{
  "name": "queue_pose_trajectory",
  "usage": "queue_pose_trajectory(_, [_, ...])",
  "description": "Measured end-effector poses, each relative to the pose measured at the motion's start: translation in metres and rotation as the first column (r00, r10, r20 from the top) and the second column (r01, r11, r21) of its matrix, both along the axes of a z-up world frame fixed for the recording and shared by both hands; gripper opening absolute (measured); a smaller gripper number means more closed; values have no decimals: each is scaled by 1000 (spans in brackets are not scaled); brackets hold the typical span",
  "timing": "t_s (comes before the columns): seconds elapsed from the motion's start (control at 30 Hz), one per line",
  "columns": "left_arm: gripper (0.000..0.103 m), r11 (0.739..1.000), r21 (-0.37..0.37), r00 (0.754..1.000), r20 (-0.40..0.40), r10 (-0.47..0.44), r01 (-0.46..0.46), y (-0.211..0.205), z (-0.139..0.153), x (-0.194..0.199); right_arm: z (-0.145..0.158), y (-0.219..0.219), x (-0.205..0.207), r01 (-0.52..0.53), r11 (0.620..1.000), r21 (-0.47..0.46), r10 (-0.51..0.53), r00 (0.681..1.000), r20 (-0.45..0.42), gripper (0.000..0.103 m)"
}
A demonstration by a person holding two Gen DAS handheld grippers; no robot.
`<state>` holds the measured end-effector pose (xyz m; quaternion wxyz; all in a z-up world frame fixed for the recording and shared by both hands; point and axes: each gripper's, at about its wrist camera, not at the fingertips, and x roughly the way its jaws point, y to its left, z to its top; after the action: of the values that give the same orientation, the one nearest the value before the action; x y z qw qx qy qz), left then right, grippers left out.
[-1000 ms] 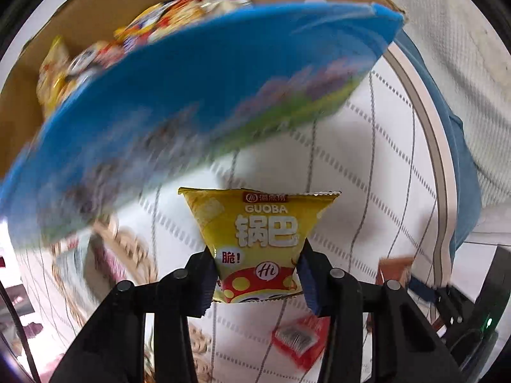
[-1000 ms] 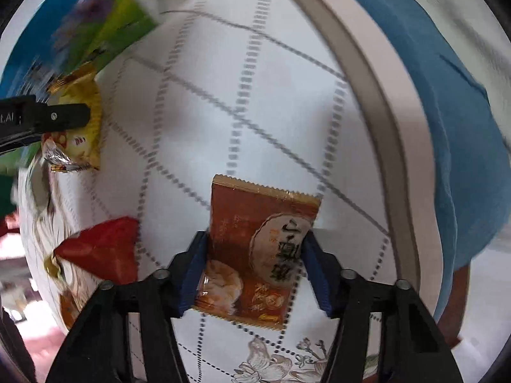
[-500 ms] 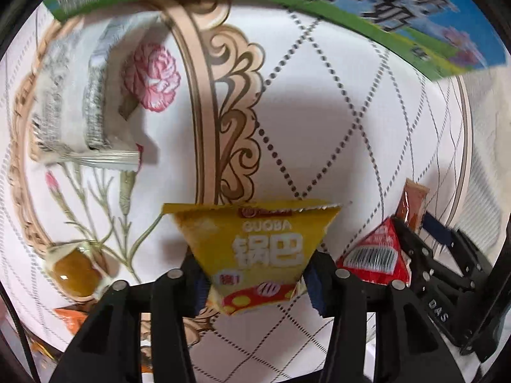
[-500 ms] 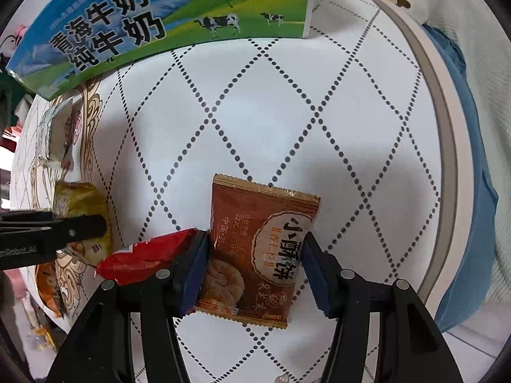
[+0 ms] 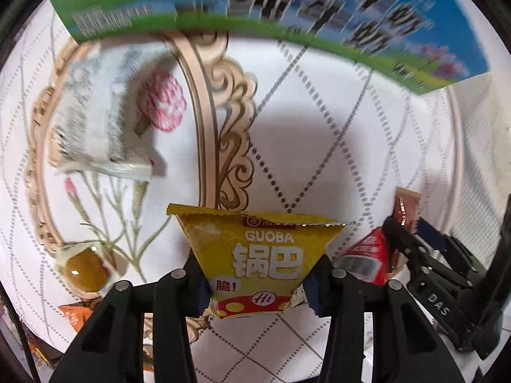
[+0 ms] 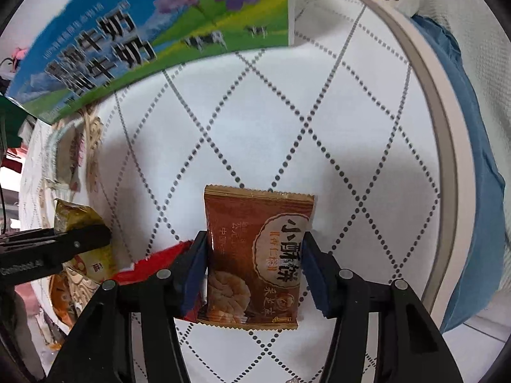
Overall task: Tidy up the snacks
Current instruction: 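Carry both packets into the box, open both tools and lift away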
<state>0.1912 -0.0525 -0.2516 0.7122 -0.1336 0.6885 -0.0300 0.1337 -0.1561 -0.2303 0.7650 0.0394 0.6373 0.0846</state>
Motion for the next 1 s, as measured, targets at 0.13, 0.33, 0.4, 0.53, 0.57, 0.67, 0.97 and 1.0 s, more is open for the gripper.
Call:
queue_pose_trajectory(0.13, [43, 999, -47, 997, 78, -1, 5, 4, 47, 1, 42, -1, 0, -6, 997, 73, 1, 998, 60, 59])
queue_pose_trajectory(0.33, [43, 997, -69, 982, 189, -23, 36, 19, 124, 33, 122, 31, 38, -74, 971, 227, 33, 983, 182, 59])
queue_pose_trajectory(0.4, [43, 998, -49, 976, 215, -24, 36, 32, 143, 53, 140, 47, 59, -98, 954, 282, 41, 979, 200, 59])
queue_pose_trajectory(0.53, [43, 1000, 7, 976, 218, -23, 22, 63, 160, 110, 149, 86, 99, -149, 946, 288, 80, 968, 239, 59])
queue_pose_trajectory(0.57, [43, 1000, 19, 977, 212, -22, 18, 69, 161, 125, 149, 92, 105, -152, 944, 292, 82, 968, 239, 59])
queue_pose_trajectory(0.67, [43, 999, 44, 989, 148, -13, 7, 95, 155, 168, 140, 124, 142, -134, 936, 325, 71, 977, 200, 59])
queue_pose_trajectory(0.97, [43, 997, 81, 1000, -29, 0, 3, 123, 107, 220, 100, 160, 197, -122, 949, 290, 89, 988, 125, 59])
queue_pose_trajectory(1.0, [44, 997, 70, 999, -48, 11, -7, 126, 101, 222, 95, 164, 201, -129, 952, 278, 98, 988, 123, 59])
